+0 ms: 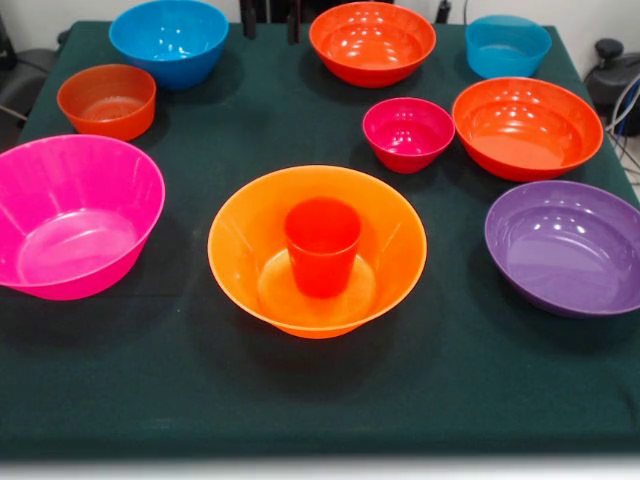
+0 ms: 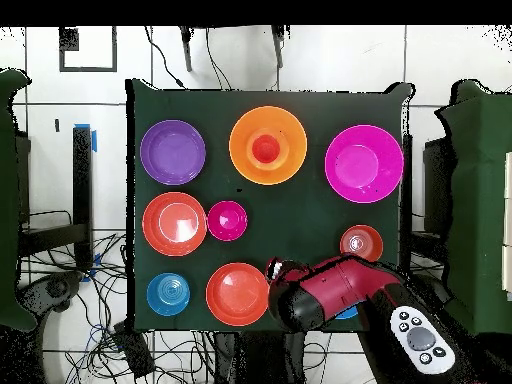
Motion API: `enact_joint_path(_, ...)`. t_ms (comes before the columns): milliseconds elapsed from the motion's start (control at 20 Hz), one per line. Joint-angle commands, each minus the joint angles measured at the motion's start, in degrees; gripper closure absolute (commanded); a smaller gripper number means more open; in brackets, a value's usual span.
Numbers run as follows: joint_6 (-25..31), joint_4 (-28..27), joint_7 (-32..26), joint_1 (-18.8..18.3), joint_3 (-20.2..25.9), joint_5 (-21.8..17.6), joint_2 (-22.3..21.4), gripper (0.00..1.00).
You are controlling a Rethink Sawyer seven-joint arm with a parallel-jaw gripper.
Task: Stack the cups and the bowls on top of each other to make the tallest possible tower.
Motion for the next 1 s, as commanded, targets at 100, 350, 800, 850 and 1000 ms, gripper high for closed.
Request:
enact_joint_path(100,3.86,1.48,-8.12,-0.93,1.67,1.07,-0.48,0.00)
enact_joint_path(350,3.38,-0.43,-6.99,0.77,0.80,-0.50,1.44,0.00)
enact_joint_path(800,4.13,-4.56,-2.30,6.33,-0.88,0.80,3.92,0.00)
enact_joint_path(850,3.93,-5.04,-1.80,6.93,-1.17,0.90,4.24,0.00)
enact_joint_path(1000,3.01,-6.61,0.20,9.43,-2.40,1.00,5.28,0.00)
